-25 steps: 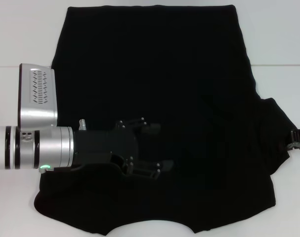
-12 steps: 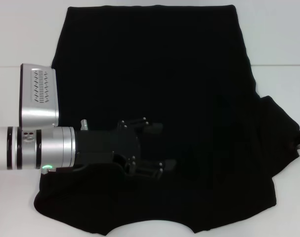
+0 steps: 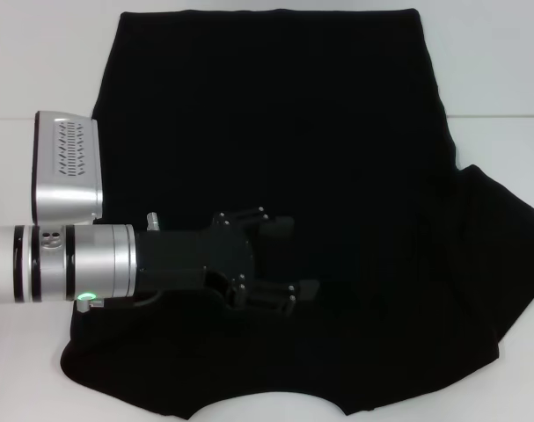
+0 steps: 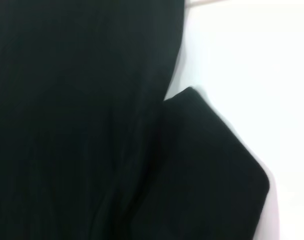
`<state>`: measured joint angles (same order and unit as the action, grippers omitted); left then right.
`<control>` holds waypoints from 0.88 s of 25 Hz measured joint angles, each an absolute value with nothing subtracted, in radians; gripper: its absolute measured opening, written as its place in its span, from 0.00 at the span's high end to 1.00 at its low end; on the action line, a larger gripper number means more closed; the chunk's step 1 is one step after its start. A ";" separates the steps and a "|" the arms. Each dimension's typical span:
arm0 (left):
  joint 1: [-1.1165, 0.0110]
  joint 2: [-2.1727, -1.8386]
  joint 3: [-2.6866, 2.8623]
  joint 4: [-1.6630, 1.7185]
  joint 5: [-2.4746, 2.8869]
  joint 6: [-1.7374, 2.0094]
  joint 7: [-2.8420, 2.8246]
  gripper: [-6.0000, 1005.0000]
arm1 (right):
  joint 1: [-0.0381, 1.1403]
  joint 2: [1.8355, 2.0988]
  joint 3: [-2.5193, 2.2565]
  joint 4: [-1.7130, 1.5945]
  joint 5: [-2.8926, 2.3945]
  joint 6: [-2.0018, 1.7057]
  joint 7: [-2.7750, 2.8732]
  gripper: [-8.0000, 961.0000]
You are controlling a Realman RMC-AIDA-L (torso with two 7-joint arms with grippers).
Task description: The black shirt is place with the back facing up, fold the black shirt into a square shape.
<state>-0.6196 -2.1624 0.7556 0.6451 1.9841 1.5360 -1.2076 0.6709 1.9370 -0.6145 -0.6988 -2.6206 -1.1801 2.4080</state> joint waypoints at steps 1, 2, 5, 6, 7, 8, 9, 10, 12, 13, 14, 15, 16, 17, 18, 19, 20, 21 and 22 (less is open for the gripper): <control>-0.619 -2.163 0.756 0.645 1.982 1.536 -1.210 0.06 | 0.668 1.937 -0.598 -0.699 -2.621 -1.177 2.395 0.99; -0.619 -2.163 0.757 0.644 1.982 1.536 -1.215 0.06 | 0.666 1.938 -0.587 -0.699 -2.620 -1.176 2.387 0.99; -0.618 -2.163 0.756 0.644 1.982 1.536 -1.222 0.06 | 0.657 1.938 -0.556 -0.699 -2.620 -1.168 2.366 0.99; -0.618 -2.163 0.756 0.644 1.982 1.536 -1.222 0.06 | 0.654 1.939 -0.542 -0.700 -2.619 -1.165 2.357 0.99; -0.618 -2.163 0.756 0.644 1.982 1.536 -1.223 0.06 | 0.653 1.939 -0.533 -0.700 -2.618 -1.163 2.349 0.99; -0.618 -2.163 0.755 0.644 1.982 1.536 -1.223 0.06 | 0.651 1.941 -0.521 -0.700 -2.617 -1.161 2.338 0.99; -0.618 -2.163 0.755 0.644 1.982 1.536 -1.224 0.06 | 0.650 1.943 -0.511 -0.700 -2.616 -1.160 2.329 0.99; -0.618 -2.163 0.755 0.644 1.982 1.536 -1.224 0.06 | 0.650 1.944 -0.505 -0.700 -2.616 -1.158 2.325 0.99; -0.618 -2.163 0.755 0.644 1.982 1.536 -1.225 0.06 | 0.649 1.945 -0.499 -0.697 -2.616 -1.150 2.323 0.99; -0.618 -2.163 0.755 0.643 1.982 1.536 -1.225 0.06 | 0.649 1.945 -0.498 -0.694 -2.615 -1.145 2.323 0.99; -0.618 -2.163 0.755 0.643 1.982 1.536 -1.225 0.06 | 0.649 1.946 -0.498 -0.693 -2.615 -1.141 2.323 0.99; -0.618 -2.163 0.755 0.643 1.982 1.536 -1.225 0.06 | 0.651 1.946 -0.498 -0.692 -2.615 -1.137 2.322 0.99; -0.618 -2.163 0.755 0.643 1.982 1.536 -1.225 0.06 | 0.652 1.948 -0.498 -0.692 -2.615 -1.135 2.321 0.99; -0.618 -2.163 0.755 0.643 1.982 1.536 -1.225 0.06 | 0.654 1.950 -0.498 -0.692 -2.615 -1.133 2.316 0.99; -0.618 -2.163 0.755 0.643 1.982 1.536 -1.225 0.06 | 0.655 1.952 -0.497 -0.692 -2.611 -1.133 2.310 0.99; -0.618 -2.163 0.755 0.643 1.982 1.535 -1.226 0.06 | 0.657 1.954 -0.495 -0.692 -2.600 -1.132 2.299 0.99; -0.618 -2.163 0.755 0.643 1.982 1.535 -1.226 0.06 | 0.658 1.955 -0.494 -0.692 -2.590 -1.131 2.290 0.99; -0.618 -2.163 0.755 0.643 1.982 1.535 -1.226 0.06 | 0.658 1.955 -0.494 -0.692 -2.569 -1.131 2.277 0.99; -0.618 -2.163 0.755 0.643 1.982 1.535 -1.226 0.06 | 0.658 1.955 -0.494 -0.691 -2.543 -1.133 2.262 0.99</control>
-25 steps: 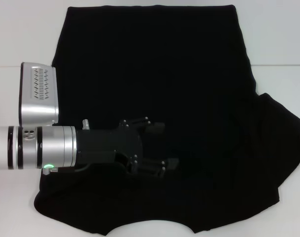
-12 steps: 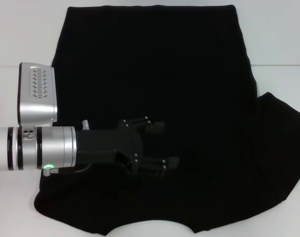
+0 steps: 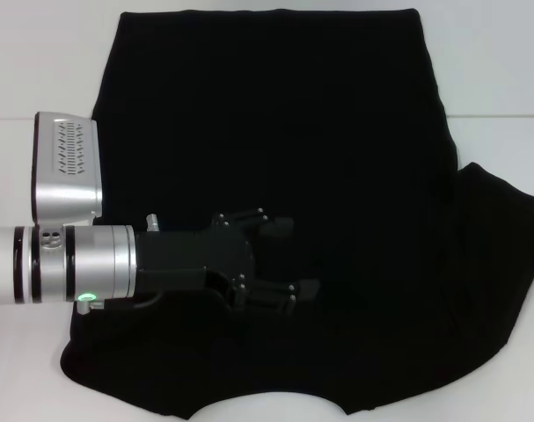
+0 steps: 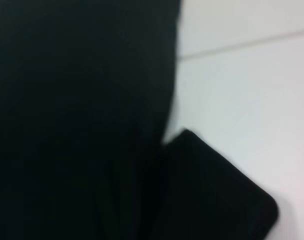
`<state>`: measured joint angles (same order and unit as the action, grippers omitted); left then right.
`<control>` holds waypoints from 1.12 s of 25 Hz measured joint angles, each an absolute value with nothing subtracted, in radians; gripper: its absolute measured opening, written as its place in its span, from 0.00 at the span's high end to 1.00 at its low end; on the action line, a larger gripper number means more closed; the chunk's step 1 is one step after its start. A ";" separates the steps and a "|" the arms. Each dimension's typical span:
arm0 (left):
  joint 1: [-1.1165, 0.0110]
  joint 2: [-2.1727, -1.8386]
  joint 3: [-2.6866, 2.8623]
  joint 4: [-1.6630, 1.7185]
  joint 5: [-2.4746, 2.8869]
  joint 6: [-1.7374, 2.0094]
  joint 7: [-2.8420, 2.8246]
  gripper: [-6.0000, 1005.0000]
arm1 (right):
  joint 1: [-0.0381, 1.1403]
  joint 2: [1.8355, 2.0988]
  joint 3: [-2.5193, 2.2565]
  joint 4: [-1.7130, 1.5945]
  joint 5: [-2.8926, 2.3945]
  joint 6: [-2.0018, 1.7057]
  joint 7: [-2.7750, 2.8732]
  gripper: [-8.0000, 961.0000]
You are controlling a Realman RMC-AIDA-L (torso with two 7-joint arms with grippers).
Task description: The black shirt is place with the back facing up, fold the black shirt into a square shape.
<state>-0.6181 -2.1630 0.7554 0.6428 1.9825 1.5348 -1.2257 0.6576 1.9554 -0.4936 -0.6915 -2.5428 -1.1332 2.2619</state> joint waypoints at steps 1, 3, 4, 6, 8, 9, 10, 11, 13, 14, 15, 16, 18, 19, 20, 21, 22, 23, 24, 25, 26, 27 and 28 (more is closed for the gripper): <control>-0.618 -2.163 0.755 0.643 1.983 1.535 -1.226 0.06 | 0.658 1.955 -0.495 -0.691 -2.511 -1.139 2.247 0.99; -0.618 -2.163 0.755 0.644 1.983 1.535 -1.226 0.06 | 0.660 1.953 -0.500 -0.690 -2.453 -1.154 2.221 0.99; -0.618 -2.163 0.755 0.644 1.983 1.535 -1.226 0.06 | 0.664 1.953 -0.504 -0.690 -2.428 -1.164 2.206 0.99; -0.619 -2.163 0.754 0.644 1.983 1.534 -1.226 0.06 | 0.679 1.955 -0.508 -0.689 -2.394 -1.181 2.180 0.99; -0.619 -2.163 0.753 0.644 1.983 1.528 -1.226 0.06 | 0.702 1.960 -0.525 -0.682 -2.377 -1.196 2.167 0.98; -0.619 -2.163 0.753 0.644 1.983 1.526 -1.226 0.06 | 0.717 1.964 -0.544 -0.675 -2.373 -1.206 2.165 0.97; -0.620 -2.163 0.753 0.644 1.983 1.526 -1.226 0.06 | 0.733 1.967 -0.568 -0.666 -2.372 -1.211 2.164 0.97; -0.620 -2.163 0.753 0.645 1.983 1.526 -1.226 0.06 | 0.750 1.971 -0.596 -0.655 -2.372 -1.223 2.164 0.97; -0.621 -2.162 0.752 0.648 1.983 1.525 -1.227 0.06 | 0.782 1.980 -0.660 -0.636 -2.375 -1.232 2.174 0.96; -0.621 -2.162 0.752 0.648 1.983 1.525 -1.227 0.06 | 0.792 1.983 -0.684 -0.631 -2.377 -1.235 2.181 0.95; -0.622 -2.162 0.752 0.649 1.984 1.525 -1.228 0.06 | 0.804 1.987 -0.719 -0.627 -2.378 -1.238 2.196 0.95; -0.622 -2.161 0.751 0.649 1.983 1.525 -1.228 0.06 | 0.813 1.990 -0.748 -0.625 -2.378 -1.241 2.210 0.95; -0.623 -2.160 0.750 0.650 1.983 1.525 -1.228 0.06 | 0.826 1.995 -0.787 -0.624 -2.379 -1.247 2.231 0.94; -0.623 -2.160 0.750 0.650 1.983 1.524 -1.228 0.06 | 0.830 1.996 -0.799 -0.624 -2.379 -1.247 2.238 0.93; -0.624 -2.159 0.750 0.651 1.983 1.523 -1.229 0.06 | 0.834 1.998 -0.808 -0.624 -2.379 -1.247 2.246 0.93; -0.624 -2.158 0.750 0.651 1.983 1.522 -1.229 0.06 | 0.837 1.999 -0.813 -0.624 -2.379 -1.245 2.252 0.93; -0.624 -2.158 0.750 0.651 1.983 1.522 -1.229 0.06 | 0.839 2.000 -0.816 -0.624 -2.379 -1.243 2.259 0.92; -0.624 -2.157 0.750 0.651 1.983 1.521 -1.229 0.06 | 0.840 2.001 -0.816 -0.624 -2.378 -1.239 2.266 0.92; -0.624 -2.157 0.749 0.651 1.983 1.521 -1.229 0.06 | 0.841 2.002 -0.816 -0.624 -2.378 -1.236 2.274 0.91; -0.623 -2.157 0.748 0.652 1.983 1.521 -1.229 0.06 | 0.842 2.003 -0.816 -0.624 -2.378 -1.232 2.281 0.91; -0.622 -2.157 0.745 0.652 1.983 1.521 -1.229 0.06 | 0.842 2.003 -0.817 -0.624 -2.376 -1.230 2.283 0.91; -0.621 -2.157 0.742 0.652 1.983 1.521 -1.229 0.06 | 0.842 2.004 -0.817 -0.624 -2.375 -1.230 2.283 0.90; -0.620 -2.157 0.740 0.652 1.983 1.521 -1.228 0.06 | 0.842 2.005 -0.817 -0.626 -2.373 -1.232 2.280 0.90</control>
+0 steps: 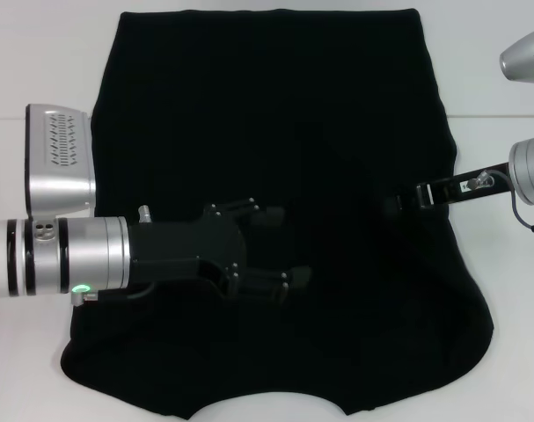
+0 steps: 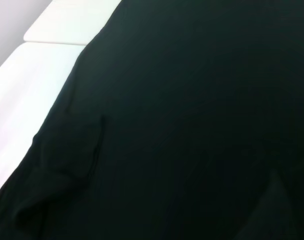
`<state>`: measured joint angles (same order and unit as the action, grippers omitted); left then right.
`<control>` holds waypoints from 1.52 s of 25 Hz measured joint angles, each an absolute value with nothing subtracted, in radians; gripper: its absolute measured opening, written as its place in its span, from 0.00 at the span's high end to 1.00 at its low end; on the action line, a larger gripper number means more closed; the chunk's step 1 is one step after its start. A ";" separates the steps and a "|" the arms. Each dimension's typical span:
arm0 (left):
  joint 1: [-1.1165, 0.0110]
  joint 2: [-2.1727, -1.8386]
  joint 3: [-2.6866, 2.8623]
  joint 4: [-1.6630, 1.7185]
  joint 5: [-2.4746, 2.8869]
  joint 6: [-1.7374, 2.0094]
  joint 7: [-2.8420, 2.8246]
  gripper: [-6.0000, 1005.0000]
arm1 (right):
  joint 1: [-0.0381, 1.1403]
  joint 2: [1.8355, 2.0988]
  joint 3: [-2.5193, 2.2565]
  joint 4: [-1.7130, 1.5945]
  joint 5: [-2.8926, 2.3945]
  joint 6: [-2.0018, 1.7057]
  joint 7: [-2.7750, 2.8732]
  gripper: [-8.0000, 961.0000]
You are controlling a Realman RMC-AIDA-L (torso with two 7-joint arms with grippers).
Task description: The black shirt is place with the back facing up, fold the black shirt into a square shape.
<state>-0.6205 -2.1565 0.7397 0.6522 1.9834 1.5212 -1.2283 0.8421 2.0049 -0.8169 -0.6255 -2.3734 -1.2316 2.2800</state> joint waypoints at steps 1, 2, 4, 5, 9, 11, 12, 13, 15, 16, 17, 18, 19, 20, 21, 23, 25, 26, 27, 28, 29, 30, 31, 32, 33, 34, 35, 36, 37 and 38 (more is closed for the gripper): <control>-0.620 -2.156 0.737 0.652 1.983 1.521 -1.228 0.06 | 0.842 2.006 -0.816 -0.628 -2.370 -1.234 2.277 0.89; -0.619 -2.156 0.737 0.652 1.983 1.521 -1.228 0.06 | 0.842 2.007 -0.815 -0.631 -2.366 -1.235 2.274 0.89; -0.619 -2.155 0.736 0.652 1.983 1.520 -1.228 0.06 | 0.841 2.008 -0.812 -0.635 -2.346 -1.240 2.269 0.88; -0.619 -2.155 0.736 0.652 1.983 1.520 -1.228 0.06 | 0.839 2.007 -0.812 -0.636 -2.337 -1.242 2.267 0.88; -0.617 -2.155 0.729 0.652 1.984 1.512 -1.231 0.06 | 0.819 1.996 -0.809 -0.645 -2.261 -1.260 2.244 0.77; -0.612 -2.152 0.702 0.652 1.988 1.507 -1.250 0.06 | 0.805 1.994 -0.805 -0.645 -2.231 -1.262 2.224 0.67; -0.608 -2.150 0.691 0.652 1.990 1.507 -1.261 0.06 | 0.795 1.995 -0.803 -0.643 -2.211 -1.262 2.204 0.63; -0.603 -2.145 0.675 0.652 1.991 1.507 -1.277 0.06 | 0.788 1.997 -0.803 -0.641 -2.194 -1.261 2.186 0.58; -0.584 -2.133 0.641 0.659 1.992 1.516 -1.319 0.06 | 0.768 2.009 -0.802 -0.637 -2.140 -1.262 2.127 0.50; -0.573 -2.126 0.626 0.666 1.992 1.525 -1.345 0.06 | 0.757 2.016 -0.802 -0.636 -2.108 -1.260 2.090 0.45; -0.559 -2.120 0.614 0.675 1.993 1.532 -1.368 0.06 | 0.748 2.024 -0.802 -0.636 -2.076 -1.260 2.053 0.41; -0.547 -2.114 0.608 0.686 1.994 1.537 -1.388 0.06 | 0.739 2.034 -0.802 -0.635 -2.045 -1.260 2.015 0.37; -0.528 -2.109 0.606 0.702 1.998 1.541 -1.409 0.06 | 0.732 2.045 -0.802 -0.635 -2.019 -1.258 1.977 0.34; -0.510 -2.106 0.601 0.724 2.006 1.546 -1.433 0.06 | 0.728 2.051 -0.802 -0.634 -1.999 -1.256 1.949 0.31; -0.493 -2.104 0.597 0.744 2.016 1.551 -1.453 0.06 | 0.724 2.065 -0.802 -0.630 -1.976 -1.253 1.905 0.28; -0.460 -2.106 0.573 0.802 2.055 1.574 -1.490 0.06 | 0.726 2.079 -0.802 -0.615 -1.946 -1.248 1.853 0.22; -0.432 -2.110 0.547 0.857 2.104 1.607 -1.505 0.06 | 0.736 2.085 -0.807 -0.591 -1.930 -1.235 1.808 0.22; -0.419 -2.113 0.533 0.886 2.132 1.622 -1.506 0.06 | 0.743 2.088 -0.809 -0.575 -1.924 -1.227 1.787 0.22; -0.405 -2.116 0.521 0.913 2.164 1.630 -1.505 0.06 | 0.751 2.088 -0.811 -0.558 -1.920 -1.219 1.765 0.22; -0.399 -2.117 0.516 0.928 2.181 1.630 -1.503 0.06 | 0.757 2.089 -0.813 -0.544 -1.918 -1.215 1.745 0.22; -0.391 -2.119 0.509 0.947 2.203 1.630 -1.501 0.06 | 0.765 2.089 -0.813 -0.531 -1.916 -1.212 1.722 0.22; -0.385 -2.120 0.506 0.963 2.226 1.629 -1.493 0.06 | 0.770 2.089 -0.814 -0.523 -1.916 -1.211 1.704 0.22; -0.381 -2.120 0.504 0.971 2.240 1.629 -1.487 0.06 | 0.775 2.089 -0.815 -0.518 -1.916 -1.210 1.690 0.23; -0.376 -2.120 0.502 0.978 2.257 1.629 -1.477 0.06 | 0.779 2.090 -0.816 -0.517 -1.916 -1.210 1.685 0.23; -0.373 -2.121 0.501 0.983 2.276 1.629 -1.466 0.06 | 0.783 2.091 -0.816 -0.516 -1.916 -1.211 1.685 0.23; -0.371 -2.122 0.501 0.986 2.289 1.629 -1.458 0.06 | 0.786 2.091 -0.816 -0.516 -1.916 -1.211 1.686 0.23; -0.370 -2.122 0.501 0.987 2.303 1.629 -1.451 0.06 | 0.790 2.091 -0.815 -0.516 -1.915 -1.214 1.689 0.23; -0.369 -2.124 0.501 0.989 2.324 1.625 -1.441 0.06 | 0.793 2.091 -0.812 -0.517 -1.915 -1.216 1.692 0.24; -0.368 -2.125 0.501 0.989 2.341 1.622 -1.435 0.06 | 0.796 2.091 -0.811 -0.519 -1.914 -1.218 1.696 0.24; -0.367 -2.125 0.501 0.989 2.353 1.618 -1.426 0.06 | 0.799 2.091 -0.810 -0.522 -1.914 -1.219 1.700 0.24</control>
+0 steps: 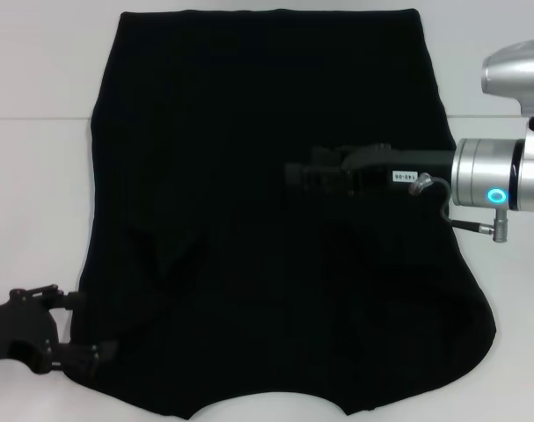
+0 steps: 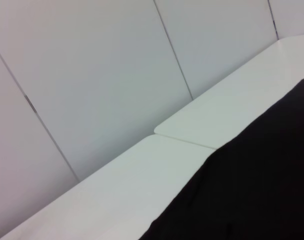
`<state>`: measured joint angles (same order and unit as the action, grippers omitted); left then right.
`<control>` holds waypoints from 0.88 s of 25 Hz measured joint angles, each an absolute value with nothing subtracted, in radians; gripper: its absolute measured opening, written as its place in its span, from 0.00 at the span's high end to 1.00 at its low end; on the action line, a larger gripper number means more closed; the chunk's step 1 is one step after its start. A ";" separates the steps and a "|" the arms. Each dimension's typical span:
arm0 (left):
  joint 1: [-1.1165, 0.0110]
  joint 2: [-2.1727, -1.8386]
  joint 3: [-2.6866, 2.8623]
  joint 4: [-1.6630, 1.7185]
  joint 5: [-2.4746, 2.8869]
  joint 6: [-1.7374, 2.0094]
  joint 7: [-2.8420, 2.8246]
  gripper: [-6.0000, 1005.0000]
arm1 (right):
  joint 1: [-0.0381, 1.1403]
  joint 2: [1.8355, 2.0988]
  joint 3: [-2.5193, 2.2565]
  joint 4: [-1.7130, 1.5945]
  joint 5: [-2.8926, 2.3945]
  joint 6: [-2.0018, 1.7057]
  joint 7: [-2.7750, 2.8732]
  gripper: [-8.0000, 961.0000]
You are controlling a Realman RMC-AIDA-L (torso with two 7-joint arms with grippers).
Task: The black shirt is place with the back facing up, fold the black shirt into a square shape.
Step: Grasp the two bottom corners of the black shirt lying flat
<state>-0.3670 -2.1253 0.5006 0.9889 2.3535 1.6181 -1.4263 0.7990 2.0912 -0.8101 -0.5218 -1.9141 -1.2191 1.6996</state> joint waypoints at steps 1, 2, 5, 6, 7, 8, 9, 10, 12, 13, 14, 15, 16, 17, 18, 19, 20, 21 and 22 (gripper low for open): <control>-0.366 -2.126 0.501 0.988 2.362 1.615 -1.417 0.06 | 0.803 2.091 -0.810 -0.524 -1.914 -1.220 1.704 0.24; -0.364 -2.128 0.500 0.986 2.367 1.613 -1.411 0.06 | 0.806 2.091 -0.811 -0.525 -1.914 -1.220 1.705 0.24; -0.354 -2.134 0.500 0.982 2.374 1.602 -1.388 0.07 | 0.816 2.090 -0.812 -0.526 -1.913 -1.220 1.710 0.24; -0.350 -2.136 0.500 0.982 2.376 1.598 -1.383 0.07 | 0.819 2.090 -0.812 -0.526 -1.913 -1.219 1.712 0.24; -0.347 -2.138 0.500 0.981 2.377 1.595 -1.378 0.07 | 0.821 2.089 -0.812 -0.526 -1.913 -1.219 1.714 0.24; -0.345 -2.139 0.500 0.981 2.377 1.592 -1.376 0.07 | 0.822 2.089 -0.811 -0.526 -1.913 -1.218 1.714 0.24; -0.344 -2.140 0.500 0.981 2.378 1.590 -1.375 0.08 | 0.823 2.089 -0.810 -0.527 -1.913 -1.219 1.714 0.24; -0.343 -2.141 0.500 0.981 2.379 1.588 -1.375 0.08 | 0.824 2.089 -0.809 -0.527 -1.913 -1.220 1.714 0.24; -0.342 -2.144 0.501 0.979 2.381 1.579 -1.375 0.09 | 0.825 2.089 -0.808 -0.528 -1.913 -1.220 1.714 0.24; -0.342 -2.145 0.504 0.978 2.381 1.572 -1.374 0.10 | 0.825 2.089 -0.808 -0.528 -1.912 -1.220 1.714 0.24; -0.341 -2.147 0.508 0.976 2.382 1.563 -1.374 0.11 | 0.826 2.089 -0.808 -0.528 -1.912 -1.220 1.714 0.24; -0.341 -2.149 0.513 0.973 2.383 1.553 -1.373 0.11 | 0.826 2.089 -0.808 -0.528 -1.912 -1.220 1.714 0.24; -0.341 -2.150 0.517 0.972 2.384 1.543 -1.373 0.12 | 0.826 2.089 -0.808 -0.528 -1.911 -1.220 1.714 0.24; -0.341 -2.152 0.521 0.970 2.385 1.530 -1.372 0.13 | 0.826 2.089 -0.808 -0.528 -1.910 -1.220 1.714 0.24; -0.341 -2.154 0.525 0.969 2.385 1.516 -1.371 0.14 | 0.826 2.088 -0.808 -0.528 -1.909 -1.220 1.714 0.24; -0.341 -2.154 0.525 0.969 2.386 1.507 -1.372 0.15 | 0.826 2.088 -0.808 -0.528 -1.907 -1.221 1.714 0.24; -0.343 -2.155 0.523 0.969 2.386 1.500 -1.376 0.16 | 0.826 2.087 -0.808 -0.528 -1.905 -1.221 1.715 0.24; -0.345 -2.154 0.518 0.969 2.385 1.497 -1.379 0.18 | 0.825 2.087 -0.808 -0.528 -1.901 -1.222 1.715 0.24; -0.347 -2.152 0.512 0.969 2.383 1.497 -1.382 0.19 | 0.824 2.086 -0.808 -0.528 -1.898 -1.224 1.715 0.24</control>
